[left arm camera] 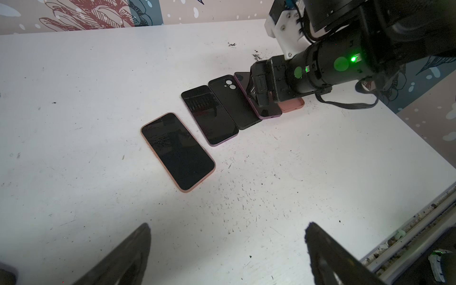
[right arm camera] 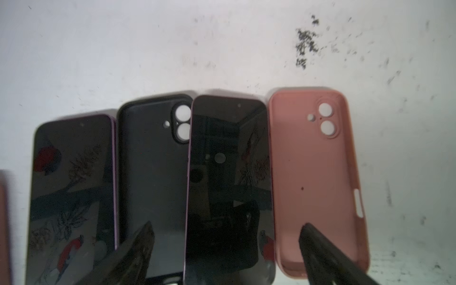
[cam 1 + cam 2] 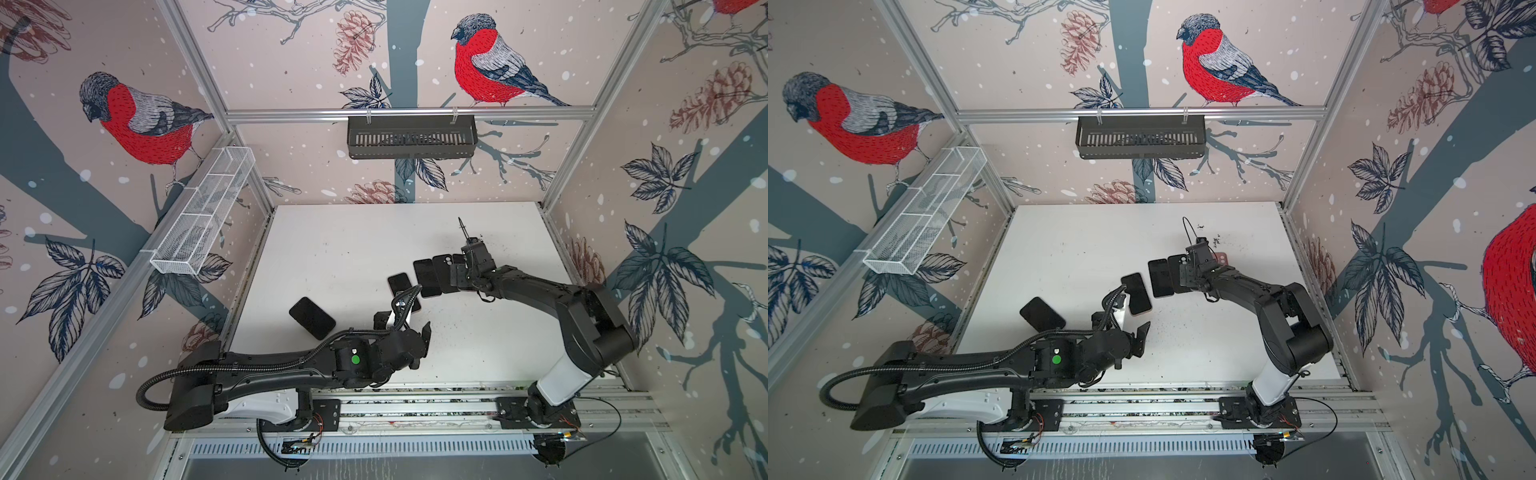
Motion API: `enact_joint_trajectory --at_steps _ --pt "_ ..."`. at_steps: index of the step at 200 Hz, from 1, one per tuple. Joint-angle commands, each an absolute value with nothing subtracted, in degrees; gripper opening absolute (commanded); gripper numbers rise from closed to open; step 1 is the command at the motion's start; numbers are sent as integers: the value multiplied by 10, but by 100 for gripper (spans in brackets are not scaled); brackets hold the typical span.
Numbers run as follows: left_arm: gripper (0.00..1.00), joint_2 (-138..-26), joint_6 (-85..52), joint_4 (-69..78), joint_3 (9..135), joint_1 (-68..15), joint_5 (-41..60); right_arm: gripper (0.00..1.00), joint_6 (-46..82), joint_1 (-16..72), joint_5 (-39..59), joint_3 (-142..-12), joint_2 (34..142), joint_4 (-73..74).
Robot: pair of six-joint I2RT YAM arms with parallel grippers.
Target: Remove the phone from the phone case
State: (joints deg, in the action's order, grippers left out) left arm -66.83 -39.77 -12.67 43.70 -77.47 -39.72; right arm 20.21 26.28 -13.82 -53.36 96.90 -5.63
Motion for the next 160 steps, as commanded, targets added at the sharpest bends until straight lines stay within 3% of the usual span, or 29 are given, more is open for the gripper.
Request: enact_joint_trajectory --at_steps 1,83,160 --pt "96 -662 -414 -124 430 -777 -411 93 191 265 -179 -540 986 -61" --pt "95 -645 -420 -106 403 -777 -404 93 186 254 -207 -550 1014 -74" --pt "95 -648 -421 -102 398 -777 -402 96 187 244 -168 -540 986 -63"
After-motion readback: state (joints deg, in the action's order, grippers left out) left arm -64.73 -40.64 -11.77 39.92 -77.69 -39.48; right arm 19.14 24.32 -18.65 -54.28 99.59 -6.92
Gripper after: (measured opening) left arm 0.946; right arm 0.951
